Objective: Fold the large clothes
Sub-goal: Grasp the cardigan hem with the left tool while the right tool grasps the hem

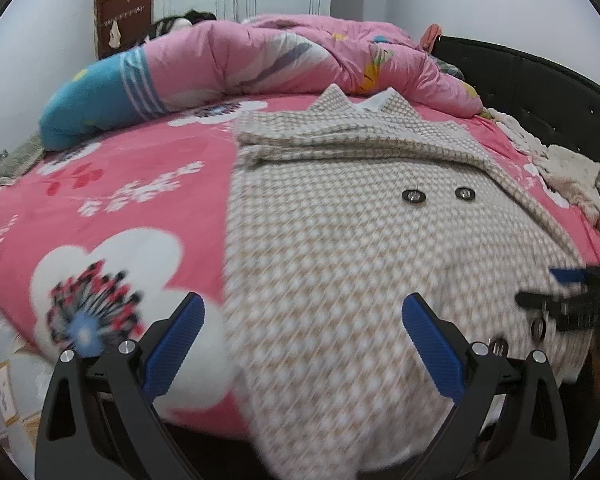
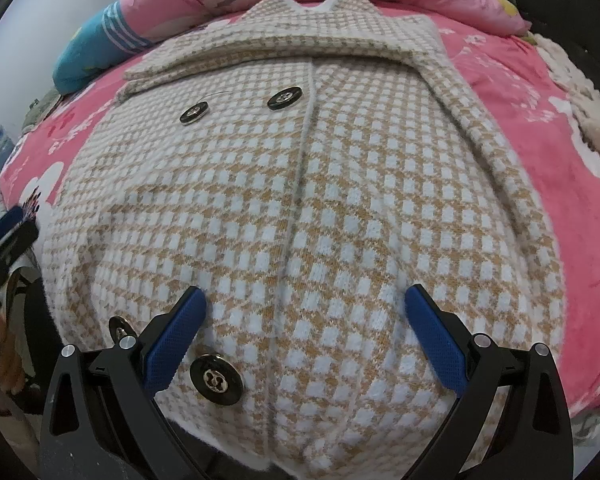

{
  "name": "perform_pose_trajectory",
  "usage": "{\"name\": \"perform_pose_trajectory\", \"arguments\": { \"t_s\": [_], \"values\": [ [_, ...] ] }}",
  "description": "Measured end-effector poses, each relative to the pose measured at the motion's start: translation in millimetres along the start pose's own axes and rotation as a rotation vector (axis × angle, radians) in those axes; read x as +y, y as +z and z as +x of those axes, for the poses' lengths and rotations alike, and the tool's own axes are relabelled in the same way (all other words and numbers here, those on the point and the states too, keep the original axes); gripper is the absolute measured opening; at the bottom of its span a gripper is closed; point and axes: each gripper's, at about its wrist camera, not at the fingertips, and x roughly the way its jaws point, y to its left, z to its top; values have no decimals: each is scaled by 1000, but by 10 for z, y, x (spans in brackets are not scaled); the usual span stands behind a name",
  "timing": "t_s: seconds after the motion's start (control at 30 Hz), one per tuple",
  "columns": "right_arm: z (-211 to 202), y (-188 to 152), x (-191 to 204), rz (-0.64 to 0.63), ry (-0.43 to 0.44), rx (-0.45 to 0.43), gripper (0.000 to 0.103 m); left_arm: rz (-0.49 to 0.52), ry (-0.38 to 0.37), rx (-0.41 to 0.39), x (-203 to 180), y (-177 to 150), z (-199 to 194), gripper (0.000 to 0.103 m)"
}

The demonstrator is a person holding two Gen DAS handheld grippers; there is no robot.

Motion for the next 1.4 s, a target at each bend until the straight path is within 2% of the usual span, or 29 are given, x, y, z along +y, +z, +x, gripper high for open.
{"name": "perform_pose_trajectory", "arguments": {
  "t_s": [0.2, 0.33, 0.43, 0.53, 0.6, 0.67, 0.93, 1.13, 1.23, 1.4],
  "values": [
    [-54, -17, -73, -11, 18, 0, 95, 20, 29, -20, 231, -487, -273, 97],
    [-71, -31, -82, -7, 23, -6, 95, 11, -15, -10, 311, -752, -386, 96],
    [-92, -39, -68, -8, 23, -8, 95, -32, -85, 12, 349, -880, -390, 89],
    [-88, -45, -68, -12, 25, -6, 95, -70, -132, 48, 383, -959, -317, 75],
    [-81, -47, -78, -15, 29, -8, 95, -97, -152, 85, 389, -988, -228, 58],
    [-81, -47, -70, -13, 29, -9, 95, -118, -168, 118, 404, -998, -140, 53],
    [-74, -47, -53, -15, 35, -19, 96, -152, -241, 232, 331, -1020, 139, 46],
    [-176, -72, -103, -8, 87, -47, 95, -155, -234, 286, 284, -1030, 274, 41],
    [-370, -138, -267, 47, 145, -87, 95, -145, -229, 296, 260, -1036, 289, 41],
    [-572, -337, -663, 190, 168, -115, 95, -151, -231, 327, 249, -1039, 348, 41]
  ]
}}
